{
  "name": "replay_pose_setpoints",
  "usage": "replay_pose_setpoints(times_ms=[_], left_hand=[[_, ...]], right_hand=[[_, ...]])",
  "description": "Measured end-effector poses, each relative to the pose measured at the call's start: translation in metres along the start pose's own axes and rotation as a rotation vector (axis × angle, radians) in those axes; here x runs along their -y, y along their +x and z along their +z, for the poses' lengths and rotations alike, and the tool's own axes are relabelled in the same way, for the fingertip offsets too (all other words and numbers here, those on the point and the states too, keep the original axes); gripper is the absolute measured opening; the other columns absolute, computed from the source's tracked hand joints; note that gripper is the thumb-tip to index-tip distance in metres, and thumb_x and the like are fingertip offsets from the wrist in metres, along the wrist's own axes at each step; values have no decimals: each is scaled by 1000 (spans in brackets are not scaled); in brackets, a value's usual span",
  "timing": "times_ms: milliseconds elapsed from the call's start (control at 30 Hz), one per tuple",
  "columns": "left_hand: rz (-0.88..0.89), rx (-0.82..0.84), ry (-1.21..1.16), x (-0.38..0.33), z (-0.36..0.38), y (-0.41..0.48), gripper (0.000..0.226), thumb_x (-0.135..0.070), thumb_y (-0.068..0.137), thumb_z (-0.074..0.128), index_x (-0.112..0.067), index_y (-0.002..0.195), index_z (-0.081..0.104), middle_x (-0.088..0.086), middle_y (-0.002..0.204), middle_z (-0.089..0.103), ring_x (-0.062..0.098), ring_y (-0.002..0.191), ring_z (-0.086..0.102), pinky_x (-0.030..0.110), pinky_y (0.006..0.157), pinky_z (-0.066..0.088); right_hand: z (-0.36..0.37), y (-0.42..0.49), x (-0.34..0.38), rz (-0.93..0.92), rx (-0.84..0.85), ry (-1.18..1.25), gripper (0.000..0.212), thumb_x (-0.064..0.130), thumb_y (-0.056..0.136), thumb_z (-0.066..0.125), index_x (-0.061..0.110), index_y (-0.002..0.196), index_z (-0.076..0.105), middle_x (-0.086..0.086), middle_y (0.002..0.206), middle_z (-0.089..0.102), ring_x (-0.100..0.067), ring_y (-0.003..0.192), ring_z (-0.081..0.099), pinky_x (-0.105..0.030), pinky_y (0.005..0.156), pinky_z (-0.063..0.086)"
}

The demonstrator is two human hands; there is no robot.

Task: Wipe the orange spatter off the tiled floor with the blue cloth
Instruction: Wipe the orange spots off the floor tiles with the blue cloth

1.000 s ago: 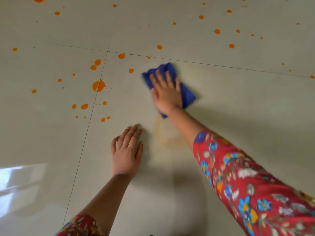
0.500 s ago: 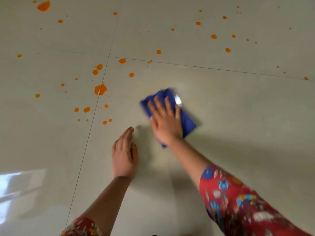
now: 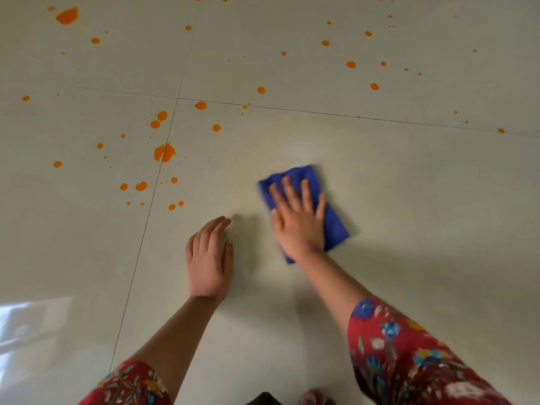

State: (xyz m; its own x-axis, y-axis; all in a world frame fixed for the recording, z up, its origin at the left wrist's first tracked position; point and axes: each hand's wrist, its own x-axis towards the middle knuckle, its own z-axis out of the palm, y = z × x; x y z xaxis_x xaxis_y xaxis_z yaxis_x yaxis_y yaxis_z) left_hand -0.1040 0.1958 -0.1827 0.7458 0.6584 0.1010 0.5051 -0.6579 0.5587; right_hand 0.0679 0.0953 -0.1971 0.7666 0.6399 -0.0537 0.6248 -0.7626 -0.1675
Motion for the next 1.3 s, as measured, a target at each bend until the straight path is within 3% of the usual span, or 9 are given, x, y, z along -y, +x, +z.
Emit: replay_pose_setpoints(times_ms=[133, 300, 400, 600, 767, 900, 1067, 1133, 1300], left_hand=[[132, 61, -24, -17, 3, 12, 39, -25, 95, 40, -15, 132, 51, 3, 136, 52, 20, 125, 47, 35, 102, 35], [158, 200, -4, -39, 25, 25, 46, -33, 97, 39, -16, 139, 44, -1, 150, 39, 17, 140, 31, 34, 111, 25], [220, 295, 58, -49, 43, 22, 51, -37, 97, 35, -20, 145, 36, -3, 157, 27, 15, 146, 18, 35, 117, 16], [317, 403, 232, -61, 61, 28, 59, -45, 98, 23, -29, 154, 13, -9, 161, 4, 11, 148, -3, 33, 119, -4], [308, 370, 310, -59, 70, 32, 60, -47, 98, 20, -28, 154, 11, -8, 161, 4, 13, 149, 1, 39, 120, 3], [301, 347, 306, -63, 70, 29, 59, -46, 98, 22, -29, 154, 11, -8, 161, 6, 14, 149, 3, 41, 120, 6], [302, 365, 294, -63, 67, 30, 59, -46, 98, 23, -30, 154, 9, -9, 161, 4, 13, 149, 0, 40, 120, 4], [298, 358, 301, -63, 68, 28, 59, -47, 98, 22, -30, 154, 8, -9, 161, 4, 13, 149, 0, 40, 120, 5], [298, 353, 303, -65, 69, 31, 59, -46, 99, 23, -29, 154, 9, -9, 161, 4, 13, 149, 0, 40, 120, 5]], right_hand=[[-2, -116, -24, -281, 51, -25, 55, 47, 96, 40, 40, 149, 29, 14, 160, 20, -22, 150, 13, -55, 117, 13], [-23, -131, -153, 209, 16, -75, 57, 49, 96, 26, 37, 152, 25, 10, 161, 19, -26, 148, 19, -58, 113, 17], [-25, -75, -149, 523, -45, -6, 61, 52, 94, 19, 36, 152, 21, 10, 161, 18, -27, 149, 13, -63, 113, 13], [-21, -160, -138, 22, 81, -49, 56, 49, 97, 30, 40, 152, 21, 13, 161, 14, -22, 151, 6, -57, 116, 13], [-36, -132, -210, 550, 30, -45, 57, 51, 97, 22, 40, 153, 14, 13, 162, 9, -22, 150, 6, -60, 115, 9], [-40, -35, -211, 719, -12, 27, 55, 48, 101, 25, 42, 153, 7, 14, 163, 1, -23, 150, -3, -62, 115, 4], [-29, -58, -153, 129, 32, -85, 54, 48, 99, 26, 38, 152, 21, 12, 161, 16, -21, 150, 12, -55, 116, 12], [-31, -95, -170, 37, 73, -108, 55, 50, 98, 26, 39, 152, 23, 13, 161, 18, -20, 150, 13, -53, 116, 15], [-45, -28, -231, 611, -4, -5, 54, 49, 100, 24, 41, 152, 13, 15, 162, 9, -21, 150, 4, -59, 116, 6]])
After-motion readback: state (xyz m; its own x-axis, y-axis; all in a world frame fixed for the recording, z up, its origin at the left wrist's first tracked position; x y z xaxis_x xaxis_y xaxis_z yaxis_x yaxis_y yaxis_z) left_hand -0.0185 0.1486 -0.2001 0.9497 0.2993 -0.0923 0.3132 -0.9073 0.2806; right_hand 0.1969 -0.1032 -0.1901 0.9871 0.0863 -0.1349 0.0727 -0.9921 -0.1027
